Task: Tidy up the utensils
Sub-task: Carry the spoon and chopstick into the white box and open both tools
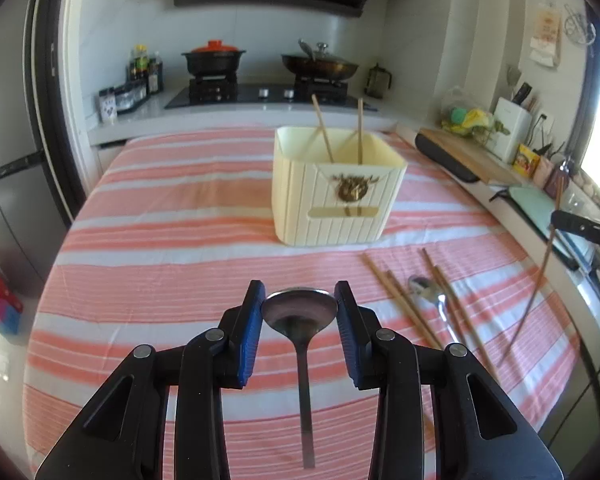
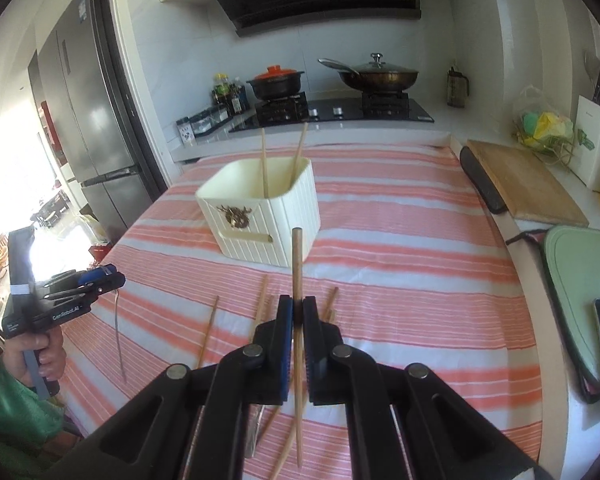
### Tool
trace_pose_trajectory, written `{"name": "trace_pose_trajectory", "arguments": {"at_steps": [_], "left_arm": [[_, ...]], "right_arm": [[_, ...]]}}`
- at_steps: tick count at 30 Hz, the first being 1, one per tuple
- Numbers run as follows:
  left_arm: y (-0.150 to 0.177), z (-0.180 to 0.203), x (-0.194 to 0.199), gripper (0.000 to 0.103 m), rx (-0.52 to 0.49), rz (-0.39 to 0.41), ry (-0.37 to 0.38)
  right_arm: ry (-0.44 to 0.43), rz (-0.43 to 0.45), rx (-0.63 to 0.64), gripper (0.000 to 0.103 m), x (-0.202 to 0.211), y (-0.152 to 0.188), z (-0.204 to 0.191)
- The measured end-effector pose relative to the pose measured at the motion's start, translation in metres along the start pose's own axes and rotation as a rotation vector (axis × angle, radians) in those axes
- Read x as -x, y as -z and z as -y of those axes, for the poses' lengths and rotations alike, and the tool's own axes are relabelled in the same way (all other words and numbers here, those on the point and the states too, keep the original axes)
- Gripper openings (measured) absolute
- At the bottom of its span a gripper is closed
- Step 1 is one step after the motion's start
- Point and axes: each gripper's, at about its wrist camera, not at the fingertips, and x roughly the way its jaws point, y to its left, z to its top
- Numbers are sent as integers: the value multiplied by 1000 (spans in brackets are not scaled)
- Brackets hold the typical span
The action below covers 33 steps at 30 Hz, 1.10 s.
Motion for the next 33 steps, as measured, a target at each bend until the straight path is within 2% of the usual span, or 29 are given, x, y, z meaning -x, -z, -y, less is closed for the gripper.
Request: {"name": "trace_pose_trajectory", "arguments": {"at_steps": [5,12,18,23,27,29,33], "left_arm": [[-32,1,30,35,-3,83,42],[-84,3,41,35,-1,128,109],[-154,10,37,35,-41,219,71],[-203,17,4,35,-44,286,19],[-221,13,-41,35,10,277,29],[-223,10,-67,35,29,247,31],[-214,6,-124,35,57,118,47]], "right_arm": [[-27,78,4,5,9,-21,-15],[-39,132,-14,5,0,-61,-21],[-55,210,-26,5,-8,-124,-26],[-62,276,-7,5,-20,-177,-35],[-36,279,34,5,-51,-197,-41],[-32,247,60,5,-74,-199,-43],[-55,97,54,5,-135,-192,-36]]}}
